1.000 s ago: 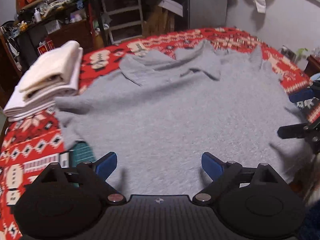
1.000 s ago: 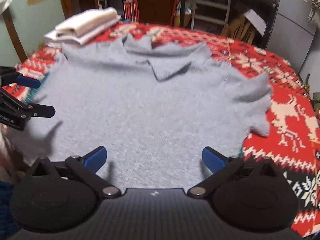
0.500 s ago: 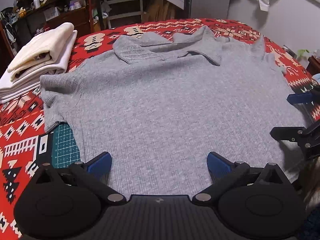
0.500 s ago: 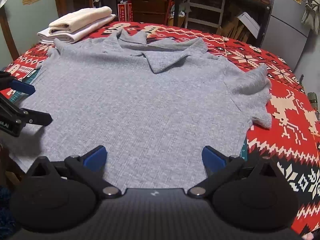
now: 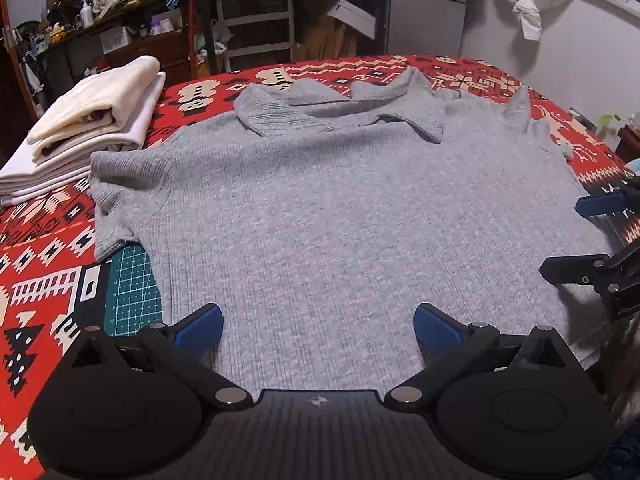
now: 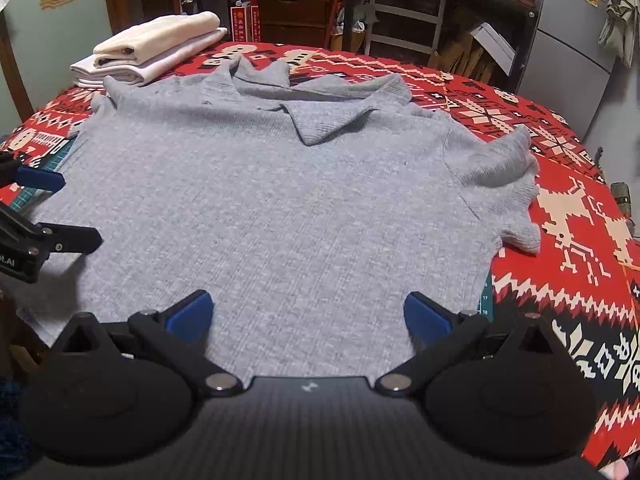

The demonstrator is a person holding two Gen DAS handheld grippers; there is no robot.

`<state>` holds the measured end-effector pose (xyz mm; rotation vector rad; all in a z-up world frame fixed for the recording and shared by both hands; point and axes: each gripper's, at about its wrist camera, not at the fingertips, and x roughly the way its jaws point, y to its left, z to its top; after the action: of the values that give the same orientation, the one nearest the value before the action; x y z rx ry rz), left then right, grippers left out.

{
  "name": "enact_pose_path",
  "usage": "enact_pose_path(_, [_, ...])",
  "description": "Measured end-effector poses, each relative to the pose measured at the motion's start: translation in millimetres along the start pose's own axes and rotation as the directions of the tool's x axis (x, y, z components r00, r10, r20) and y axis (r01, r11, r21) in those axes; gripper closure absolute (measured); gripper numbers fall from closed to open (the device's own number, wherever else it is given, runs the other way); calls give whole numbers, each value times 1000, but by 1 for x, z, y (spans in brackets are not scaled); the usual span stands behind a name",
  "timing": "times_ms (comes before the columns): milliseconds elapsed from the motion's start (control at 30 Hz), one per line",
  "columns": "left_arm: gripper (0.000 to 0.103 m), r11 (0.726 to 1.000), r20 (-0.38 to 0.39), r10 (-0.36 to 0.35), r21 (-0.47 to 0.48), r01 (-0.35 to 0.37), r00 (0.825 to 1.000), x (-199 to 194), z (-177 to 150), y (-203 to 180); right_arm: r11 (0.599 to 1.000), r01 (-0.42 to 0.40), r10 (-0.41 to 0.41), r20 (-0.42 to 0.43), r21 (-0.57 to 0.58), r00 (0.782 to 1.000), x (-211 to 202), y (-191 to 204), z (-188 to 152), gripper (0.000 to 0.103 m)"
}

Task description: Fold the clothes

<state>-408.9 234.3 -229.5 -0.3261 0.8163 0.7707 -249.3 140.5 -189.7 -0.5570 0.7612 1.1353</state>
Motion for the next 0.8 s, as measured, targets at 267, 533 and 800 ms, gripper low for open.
enact_pose_path(267, [7,992,-27,-88,90,90,996,3,8,9,1000,-26,26,3,-10,1000,-1,-3,1,2])
enact_pose_path(533, [69,984,-41,-136,112,139,990,-10,54,52,995,-90,87,66,48,994,-22,-40,42,39])
enact_pose_path(800, [69,959,89,-102,272,74,991,34,137,88,999,-49,50,137,-14,989,8,-89,125,48])
